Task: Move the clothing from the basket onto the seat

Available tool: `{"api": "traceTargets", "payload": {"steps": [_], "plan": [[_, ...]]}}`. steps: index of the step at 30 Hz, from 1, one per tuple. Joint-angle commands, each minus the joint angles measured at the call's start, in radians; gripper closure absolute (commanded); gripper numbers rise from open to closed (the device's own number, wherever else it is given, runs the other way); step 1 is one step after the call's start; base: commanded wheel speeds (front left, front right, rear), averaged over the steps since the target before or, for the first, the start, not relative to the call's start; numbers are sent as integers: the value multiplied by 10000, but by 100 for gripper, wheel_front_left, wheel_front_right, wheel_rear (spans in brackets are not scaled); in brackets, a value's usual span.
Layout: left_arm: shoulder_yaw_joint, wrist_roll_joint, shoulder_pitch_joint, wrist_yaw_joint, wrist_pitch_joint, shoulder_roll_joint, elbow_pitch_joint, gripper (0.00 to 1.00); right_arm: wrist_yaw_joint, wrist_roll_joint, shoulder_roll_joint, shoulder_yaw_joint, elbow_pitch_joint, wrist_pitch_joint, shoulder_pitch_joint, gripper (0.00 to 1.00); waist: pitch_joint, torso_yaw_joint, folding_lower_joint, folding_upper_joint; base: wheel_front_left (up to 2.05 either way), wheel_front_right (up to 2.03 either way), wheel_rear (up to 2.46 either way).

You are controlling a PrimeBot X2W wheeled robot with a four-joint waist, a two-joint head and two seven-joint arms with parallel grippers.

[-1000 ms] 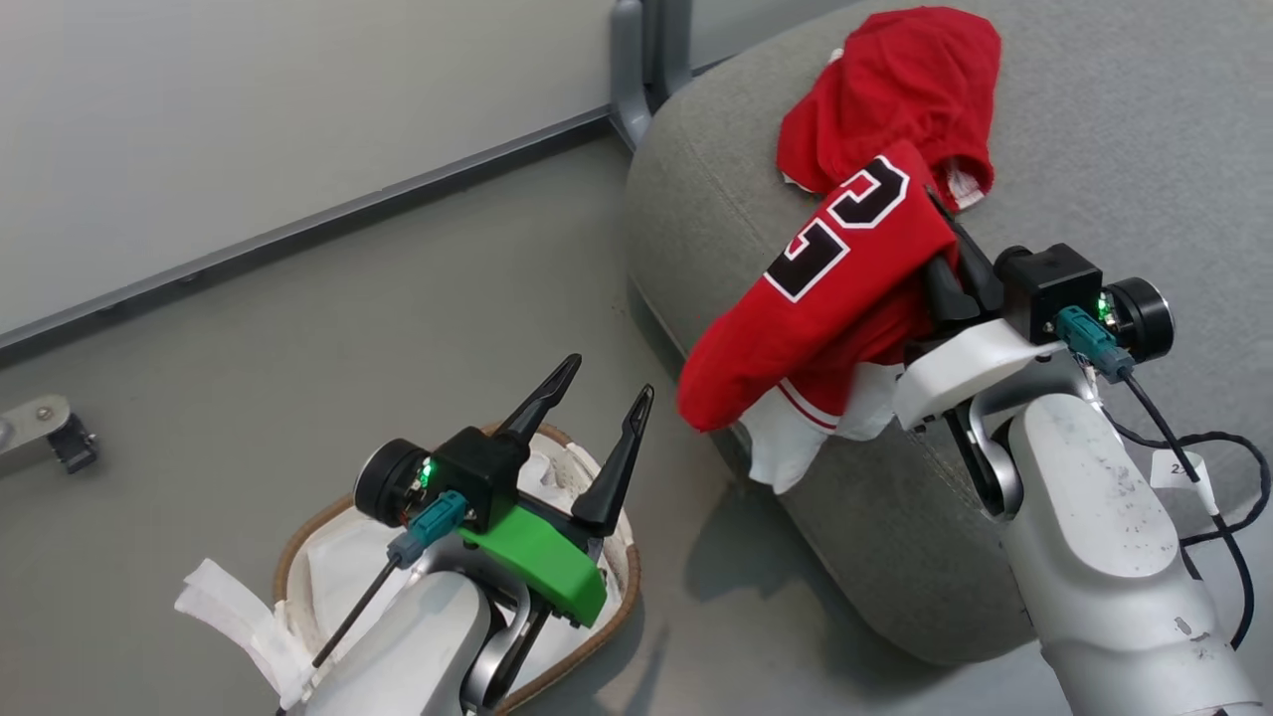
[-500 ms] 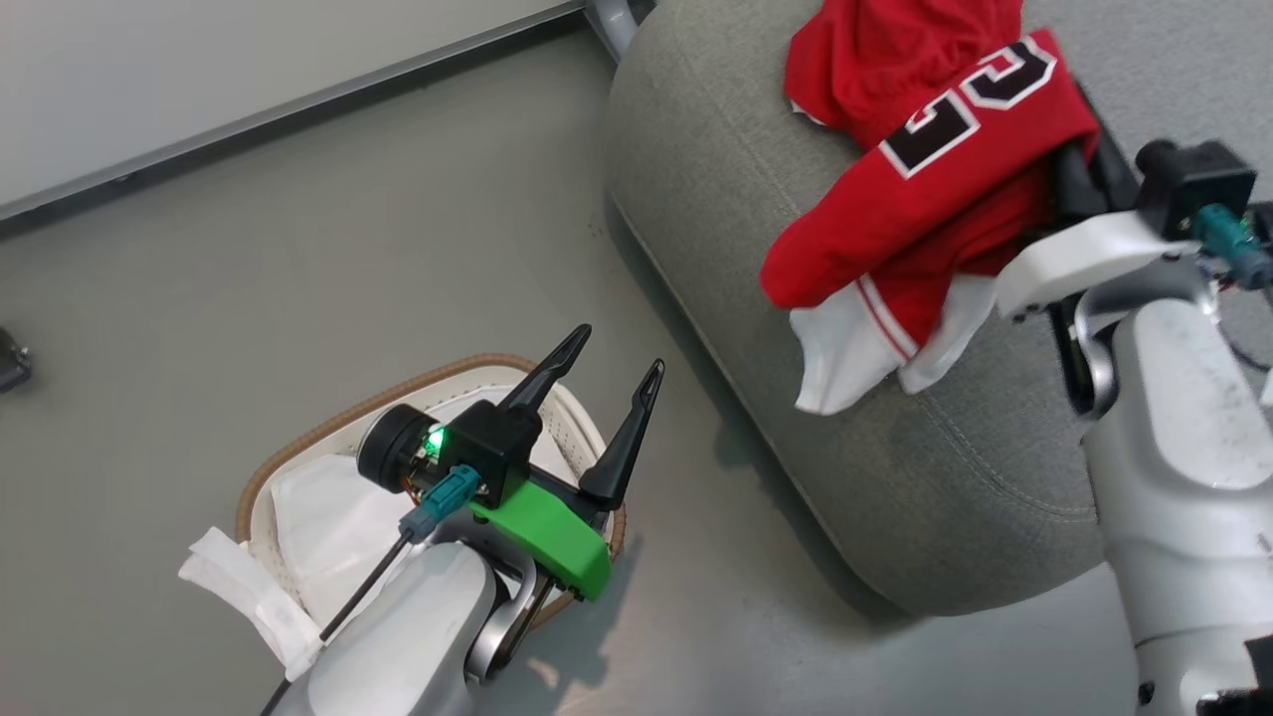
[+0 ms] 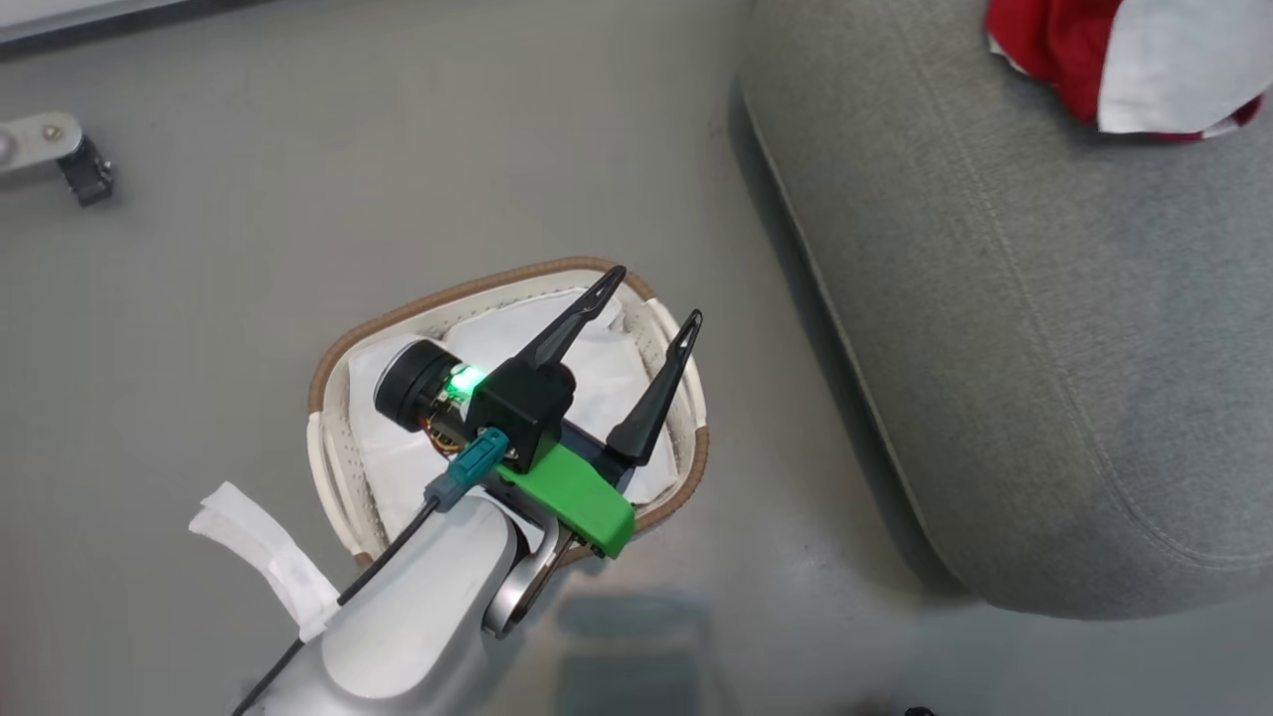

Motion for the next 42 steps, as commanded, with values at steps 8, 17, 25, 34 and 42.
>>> {"api": "traceTargets", "payload": {"steps": [8,17,25,34,42], "plan": [[-148,259,-701,-75,22,-91,-304,0,-14,-832,-611,-1197,1097,461,-56,100,1893,1592,0,-1,0,0,0],[-153,230,-904,0,82,-35,-506,0,-14,-1618,82,-2496,2515,102,683,100,2481,1647,0,-1,0,0,0],[-74,50,-839,47,126,111,-541,0,-14,-2084,753,-2413,2743,-499,1111,0,2275,1327,0,-1,0,0,0],[16,-228,-476,123,120,227,-487,0,-14,-1548,1205,-1874,1904,-586,2078,0,1396,845,0,-1,0,0,0],[283,-551,106,263,9,225,-249,0,-14,-925,1501,-877,982,-591,3311,0,57,678,0,-1,0,0,0]]}}
